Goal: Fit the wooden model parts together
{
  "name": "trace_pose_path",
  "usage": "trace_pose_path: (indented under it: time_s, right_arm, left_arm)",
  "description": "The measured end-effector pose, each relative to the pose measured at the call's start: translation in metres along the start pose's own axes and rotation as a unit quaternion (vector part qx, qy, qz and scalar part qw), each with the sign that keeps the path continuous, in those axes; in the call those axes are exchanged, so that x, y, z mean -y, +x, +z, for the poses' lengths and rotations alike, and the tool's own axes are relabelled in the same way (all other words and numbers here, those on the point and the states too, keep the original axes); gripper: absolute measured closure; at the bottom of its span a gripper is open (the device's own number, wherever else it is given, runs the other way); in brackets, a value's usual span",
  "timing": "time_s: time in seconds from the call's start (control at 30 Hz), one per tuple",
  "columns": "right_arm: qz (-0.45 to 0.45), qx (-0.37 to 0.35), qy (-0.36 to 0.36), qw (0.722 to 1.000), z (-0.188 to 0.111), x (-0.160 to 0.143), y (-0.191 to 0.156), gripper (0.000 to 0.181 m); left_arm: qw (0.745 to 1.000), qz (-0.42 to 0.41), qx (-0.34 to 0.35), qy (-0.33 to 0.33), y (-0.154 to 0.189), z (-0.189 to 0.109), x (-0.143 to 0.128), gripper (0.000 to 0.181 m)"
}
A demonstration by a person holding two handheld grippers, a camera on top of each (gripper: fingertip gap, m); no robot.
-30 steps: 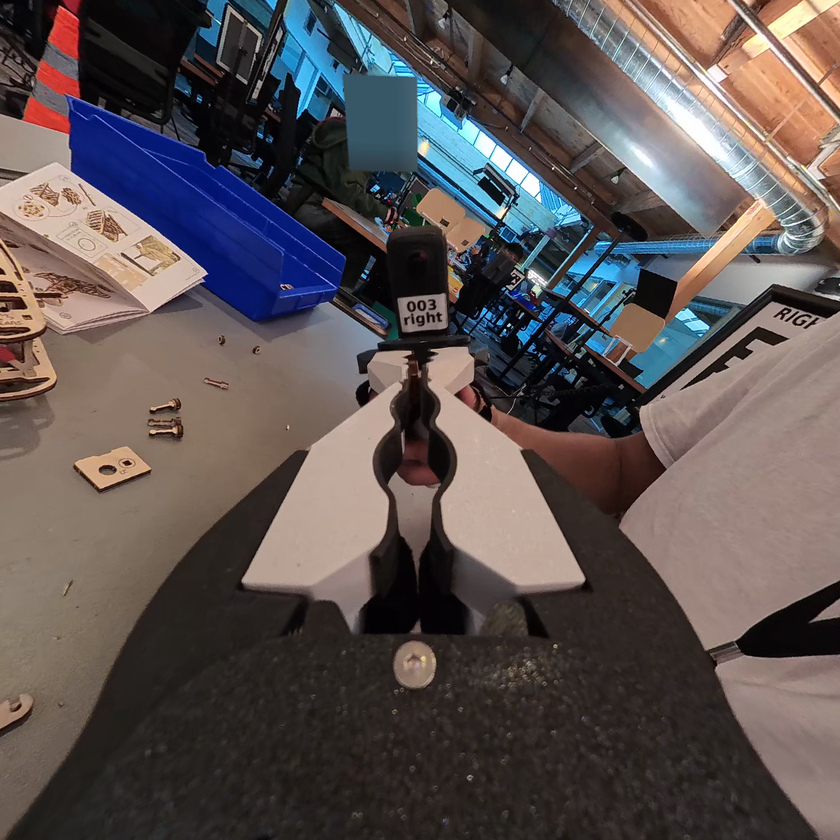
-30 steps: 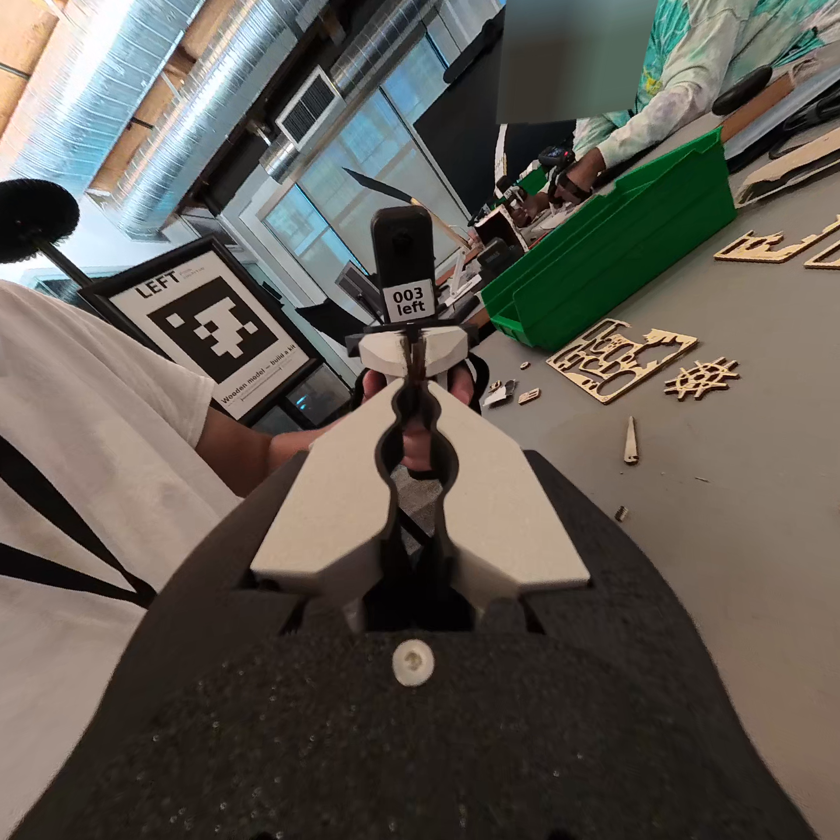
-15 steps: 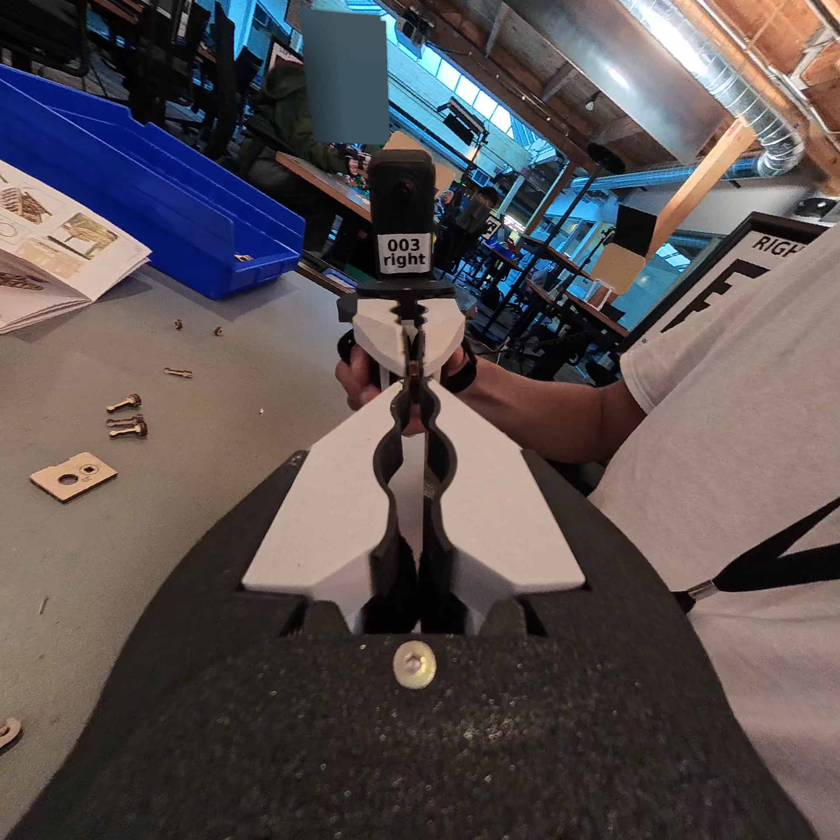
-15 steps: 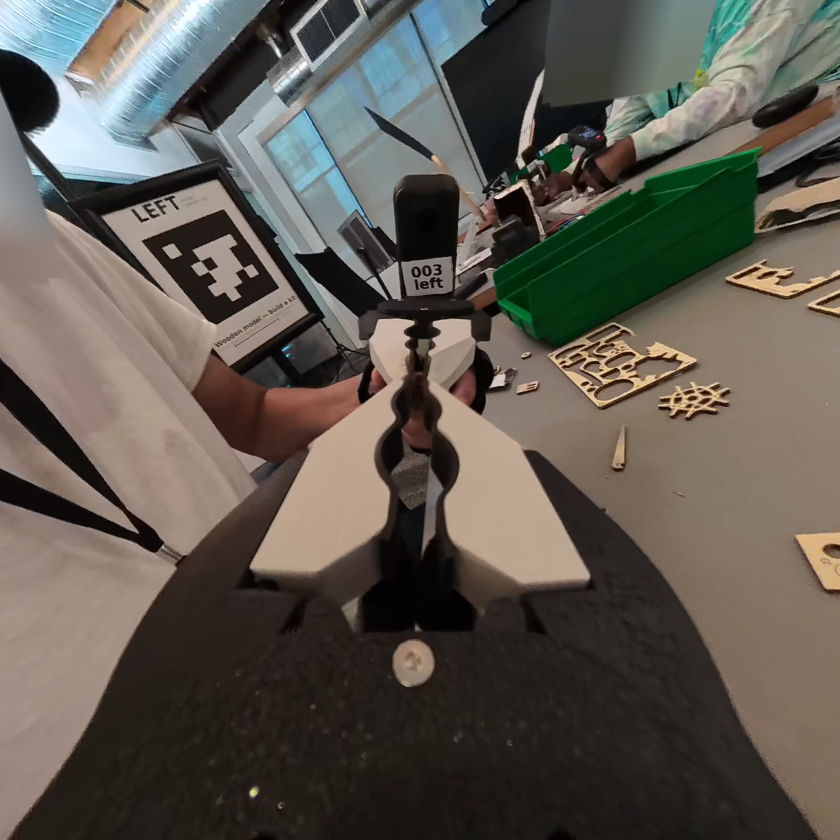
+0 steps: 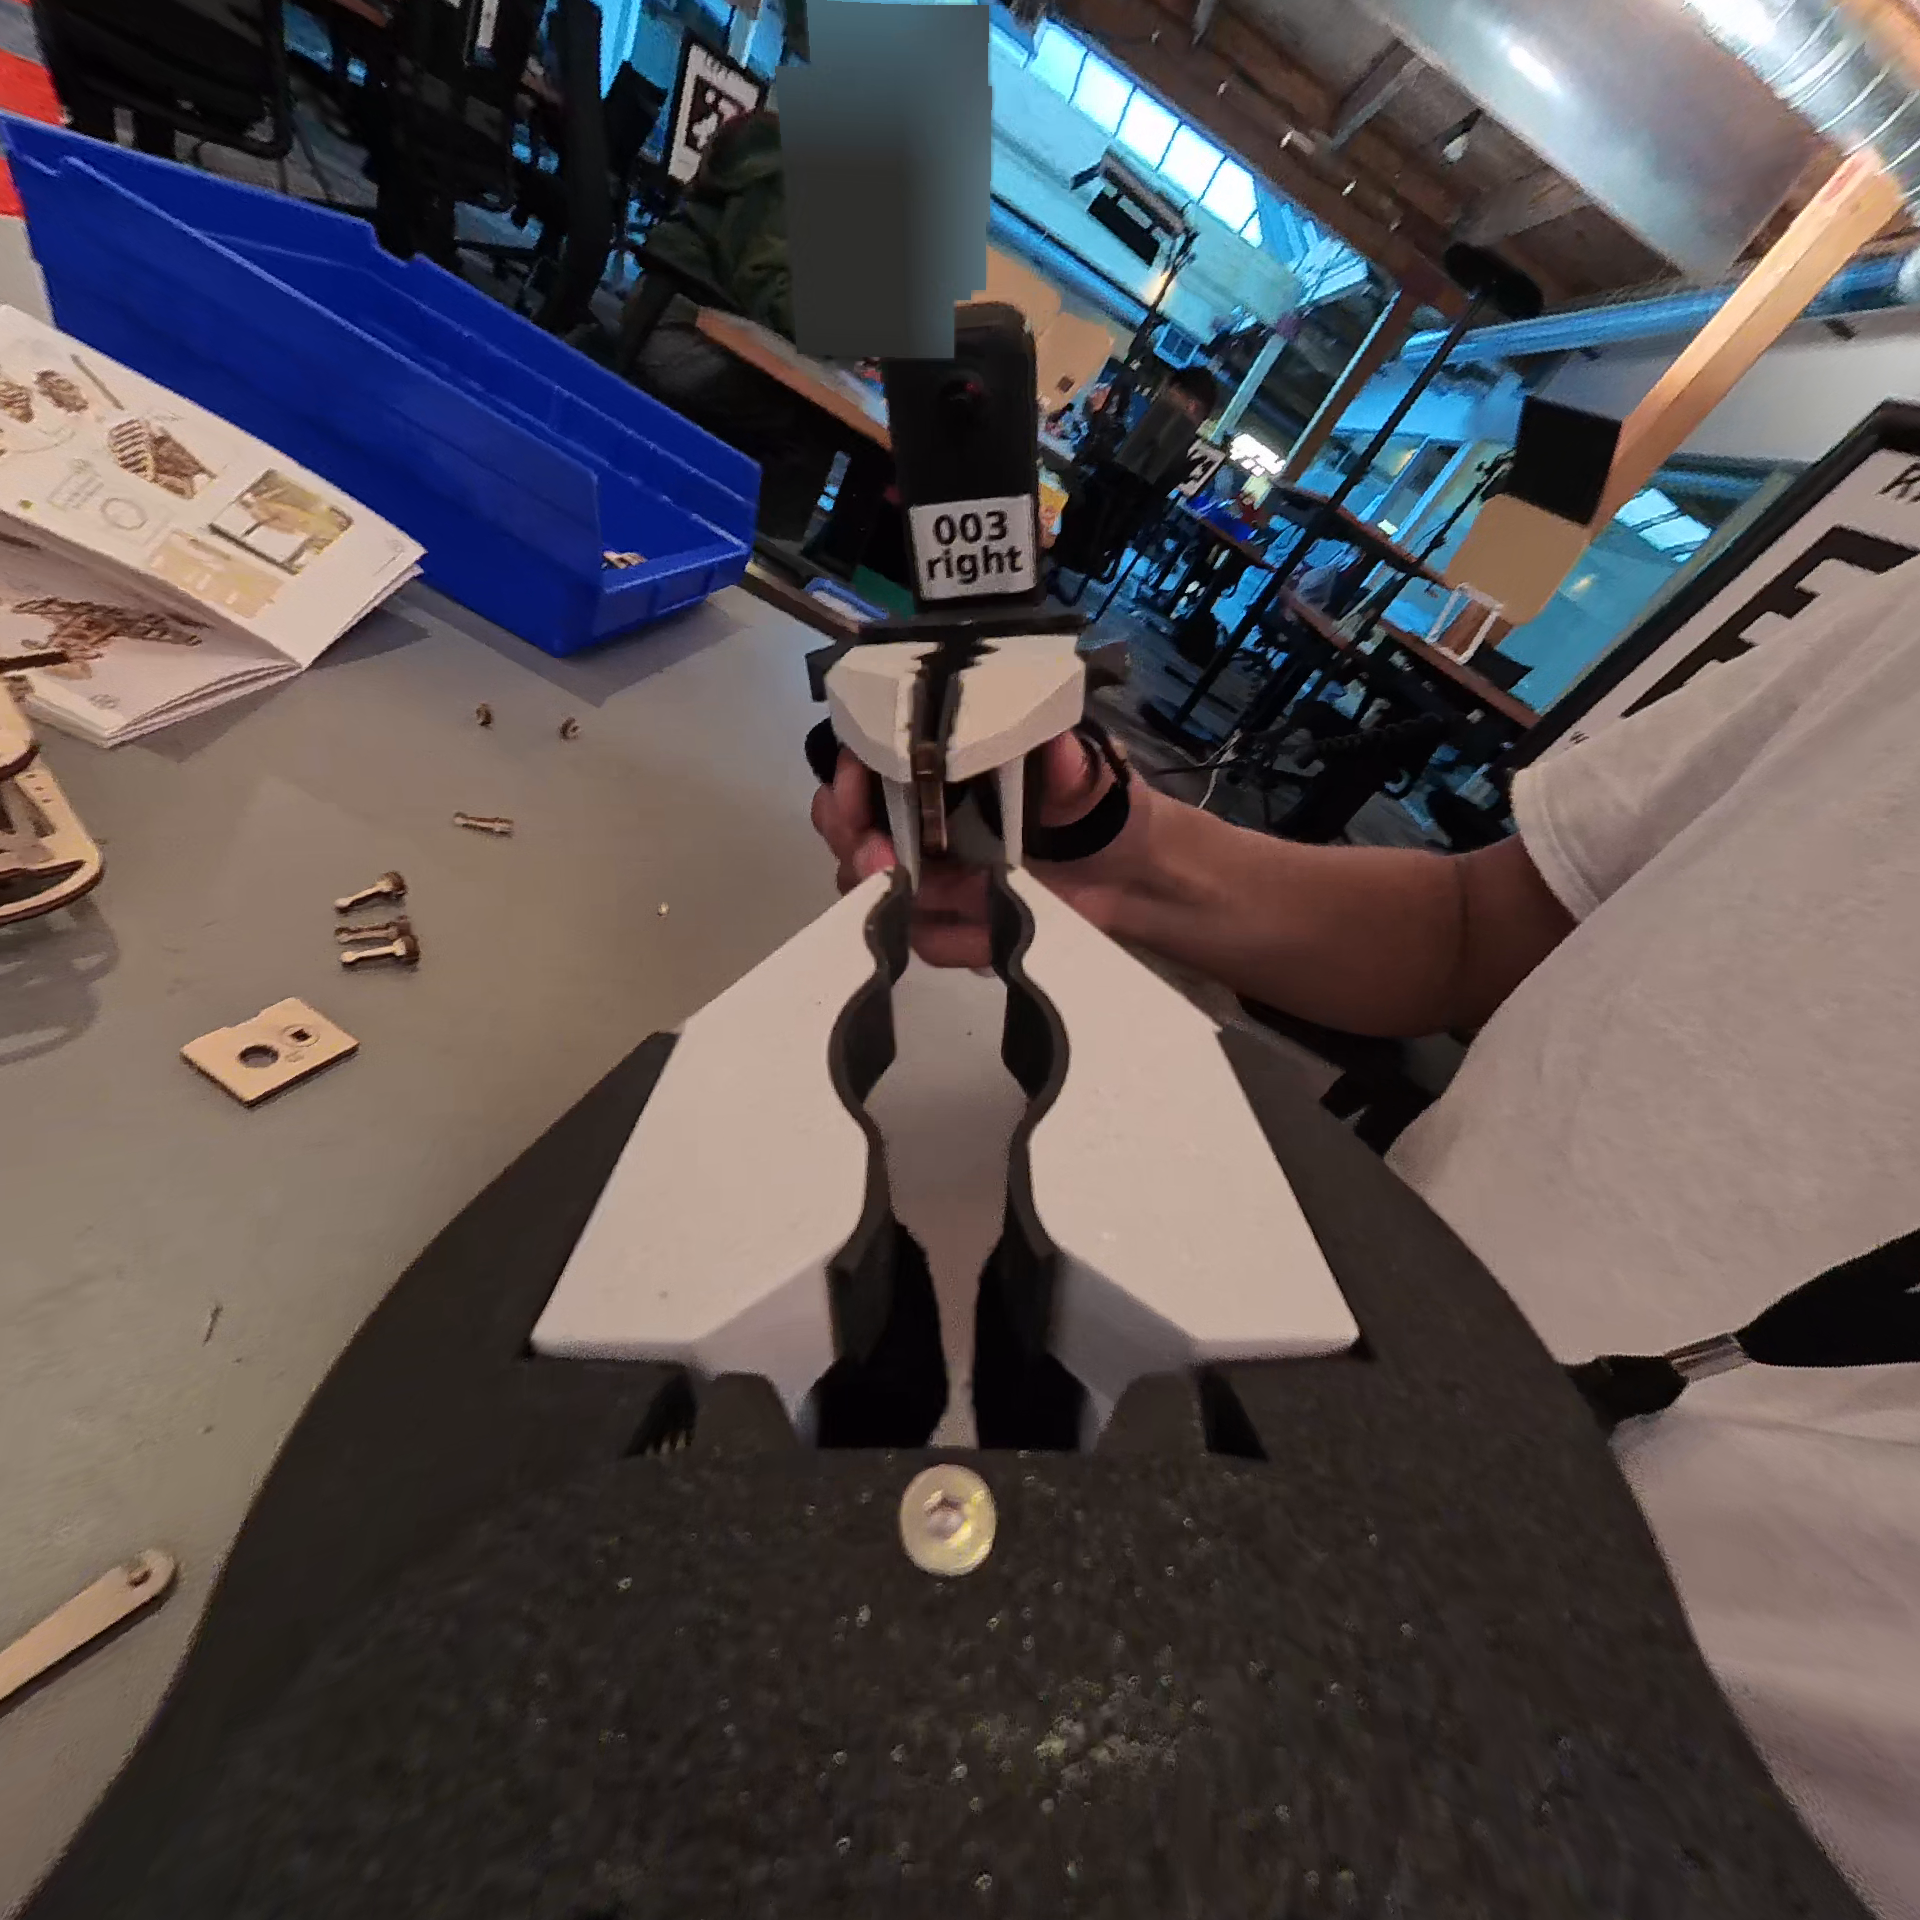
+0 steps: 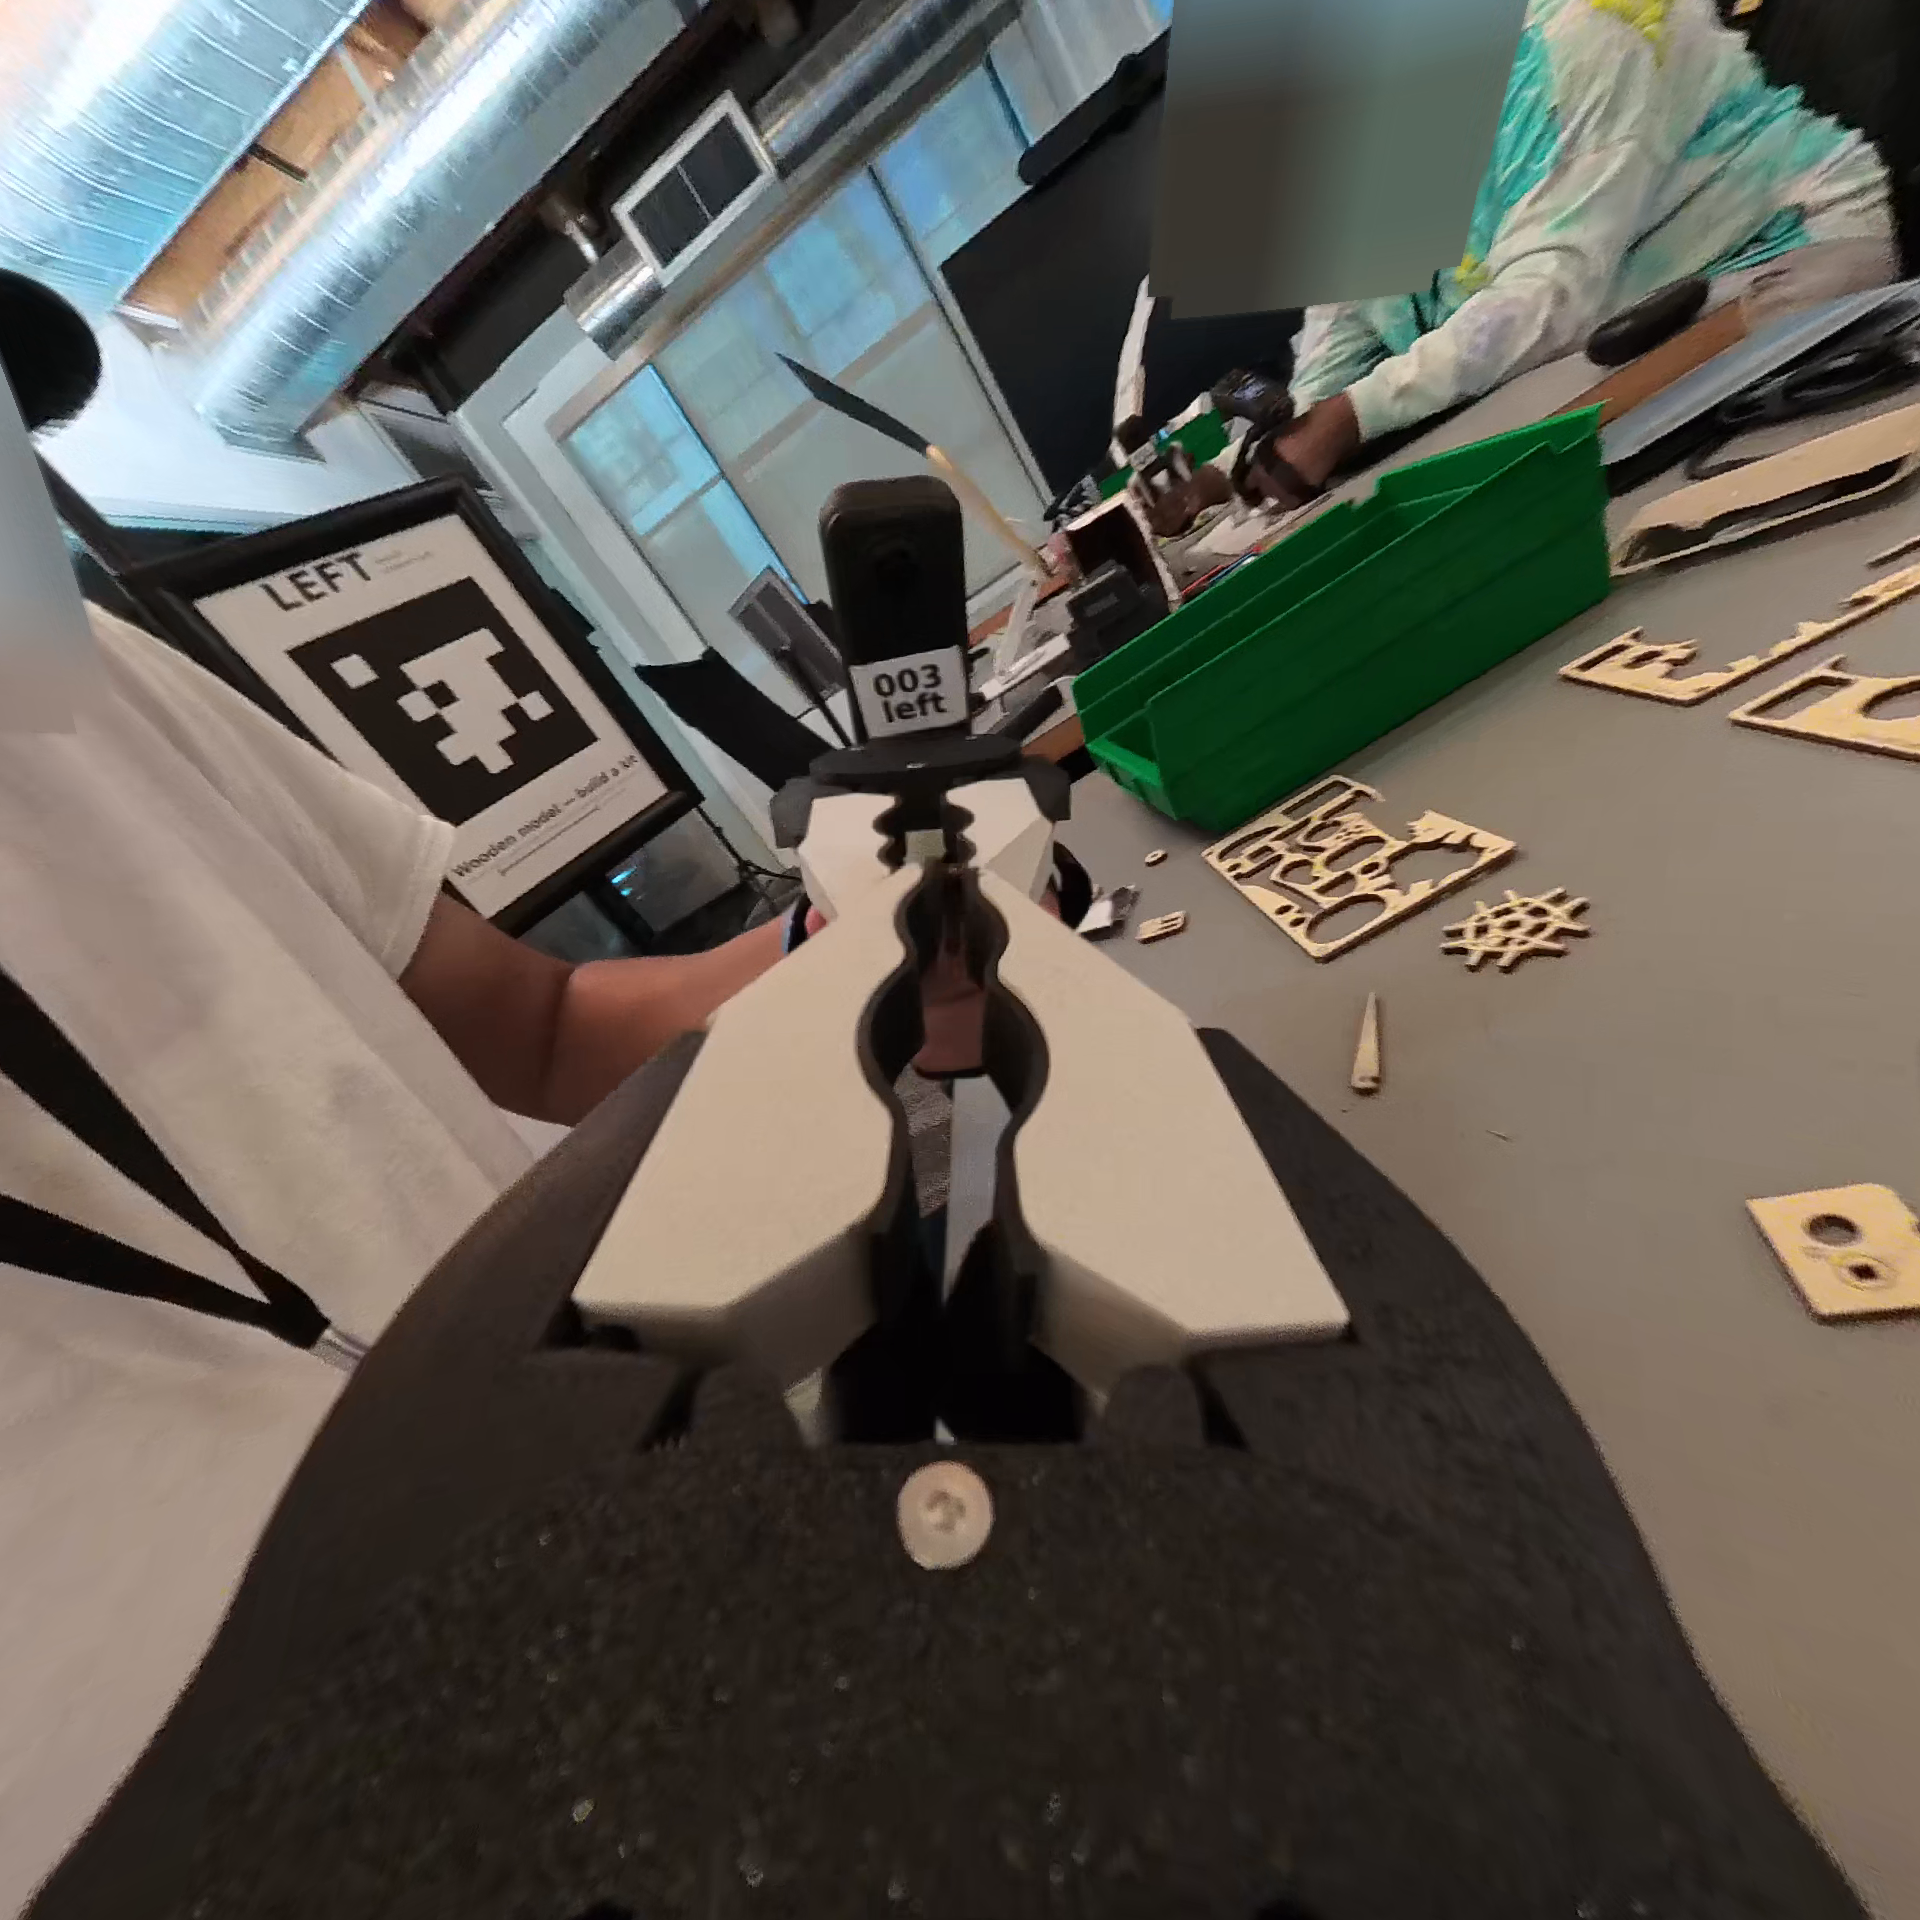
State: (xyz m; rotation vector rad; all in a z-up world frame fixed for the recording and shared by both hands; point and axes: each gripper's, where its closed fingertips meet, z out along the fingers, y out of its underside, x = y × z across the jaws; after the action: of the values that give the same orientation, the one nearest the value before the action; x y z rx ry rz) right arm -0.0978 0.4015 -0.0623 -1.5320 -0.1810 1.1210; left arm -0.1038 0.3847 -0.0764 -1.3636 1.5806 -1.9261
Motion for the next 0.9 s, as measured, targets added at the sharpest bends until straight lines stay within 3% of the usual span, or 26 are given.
trace_pose_path:
  time_s: [0.3, 0.5, 0.73, 0.8, 0.9]
  right_arm:
    - [-0.002, 0.002, -0.020, 1.000, 0.006, -0.006, -0.004, 0.179]
    - [0.018, 0.008, -0.032, 0.999, 0.008, -0.009, -0.005, 0.180]
    - [-0.004, 0.008, -0.024, 1.000, 0.008, -0.005, -0.009, 0.178]
    - [-0.029, 0.010, -0.020, 0.999, 0.003, 0.002, -0.011, 0.166]
    - [-0.061, -0.026, -0.005, 0.998, -0.021, 0.023, -0.001, 0.165]
  left_arm:
    - [1.000, -0.011, -0.004, -0.010, 0.003, 0.008, -0.005, 0.168]
    - [1.000, -0.007, 0.001, -0.012, 0.003, 0.010, -0.008, 0.181]
    - [1.000, 0.003, 0.011, -0.004, 0.003, 0.010, -0.005, 0.181]
    - [1.000, 0.009, 0.026, -0.001, 0.001, 0.009, -0.002, 0.181]
    - [0.999, 0.012, 0.037, 0.000, -0.002, 0.007, 0.000, 0.181]
